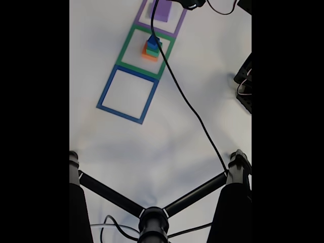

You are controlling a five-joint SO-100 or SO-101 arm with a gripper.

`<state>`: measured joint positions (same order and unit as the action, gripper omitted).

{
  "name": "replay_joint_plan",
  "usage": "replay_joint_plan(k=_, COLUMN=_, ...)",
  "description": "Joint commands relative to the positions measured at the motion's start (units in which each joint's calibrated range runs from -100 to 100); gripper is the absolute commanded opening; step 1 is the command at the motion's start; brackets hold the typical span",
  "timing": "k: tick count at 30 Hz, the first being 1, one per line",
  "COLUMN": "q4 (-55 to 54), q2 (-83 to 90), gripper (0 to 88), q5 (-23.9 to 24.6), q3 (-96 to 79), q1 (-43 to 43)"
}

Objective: Tower of hanoi

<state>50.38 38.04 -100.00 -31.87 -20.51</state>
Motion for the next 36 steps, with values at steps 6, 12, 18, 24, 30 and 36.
replay_joint_plan(k=6, q4=3.65, q2=3.63, gripper=5.2, q5=0.00, q3=0.02, q1=-8.20)
replay_joint_plan(k=12, q4=-10.92, q2=8.44, gripper=23.3, q5=0.00, q3=-16.15, q1=-10.72)
replay_joint_plan(k=18, q4=-23.54, q2=8.84, gripper=28.3, q5=0.00, q3=-26.69, q1=-13.39)
replay_joint_plan(k=24, q4=-40.87, q2=4.19, gripper=34.5, q5=0.00, q3=-36.60, q1=-15.45)
replay_joint_plan(k=30, q4=-59.32, q2=-6.79, gripper=40.4, q5=0.00, q3=-41.69, q1=-16.21)
replay_joint_plan(k=36, q4=-72.92, q2=-17.52, gripper=46.7, q5=0.00, q3=-42.50, q1=-15.67)
